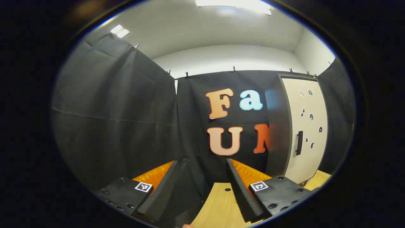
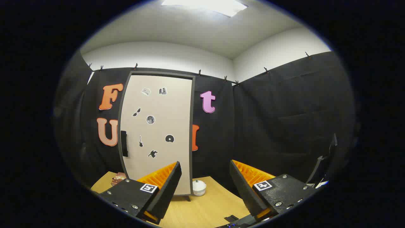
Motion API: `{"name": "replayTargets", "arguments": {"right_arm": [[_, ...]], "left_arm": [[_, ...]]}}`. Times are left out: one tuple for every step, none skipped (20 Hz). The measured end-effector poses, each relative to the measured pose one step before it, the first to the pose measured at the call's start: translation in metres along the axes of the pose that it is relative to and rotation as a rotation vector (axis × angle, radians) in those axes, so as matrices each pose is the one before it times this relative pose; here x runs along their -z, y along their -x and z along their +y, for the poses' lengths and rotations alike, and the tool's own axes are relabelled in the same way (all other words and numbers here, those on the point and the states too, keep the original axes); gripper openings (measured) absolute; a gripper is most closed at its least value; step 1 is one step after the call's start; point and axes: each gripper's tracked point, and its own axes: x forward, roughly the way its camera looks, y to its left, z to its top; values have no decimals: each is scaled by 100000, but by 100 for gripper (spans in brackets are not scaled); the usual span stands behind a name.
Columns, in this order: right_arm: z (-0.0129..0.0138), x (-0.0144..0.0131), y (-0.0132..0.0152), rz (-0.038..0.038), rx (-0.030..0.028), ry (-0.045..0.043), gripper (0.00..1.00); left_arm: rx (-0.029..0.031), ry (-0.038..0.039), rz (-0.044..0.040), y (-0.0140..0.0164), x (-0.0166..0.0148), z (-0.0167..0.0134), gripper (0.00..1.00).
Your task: Open the cabinet door with the right hand, grasp the bottle in the cabinet with the left hand and place it on the coaster, then close the cabinet door with the right hand.
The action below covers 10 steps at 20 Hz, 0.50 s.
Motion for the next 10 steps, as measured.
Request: {"name": "replayTargets", "arguments": {"right_arm": [[-97, 31, 83, 80, 136, 220, 95], [-113, -24, 1, 117, 239, 190, 95], [-5, 35, 38, 31, -11, 241, 95], [-29, -95, 72, -44, 57, 71, 95], [-30, -75, 118, -19, -45, -97, 95], [-32, -23, 25, -152, 11, -249, 95], [-1, -11, 7, -47, -14, -198, 95], [-12, -57, 54, -85, -51, -99, 95], [29, -17, -1, -42, 9, 3, 95], [-35, 36, 26, -15, 74, 44, 95]], "left_arm": [[87, -55, -113, 77, -92, -12, 96], [-14, 64, -62, 26, -59, 45, 96], [101, 31, 81, 44, -107, 46, 96], [11, 124, 236, 50, 52, -20, 94], [144, 218, 405, 54, 70, -17, 94], [248, 197, 302, 10, 43, -8, 94], [96, 28, 175, 38, 22, 50, 96], [-126, -200, 70, 17, 0, 84, 96], [-304, -348, -88, 43, -99, 96, 96], [-155, -434, -107, 3, 19, 45, 96]]}}
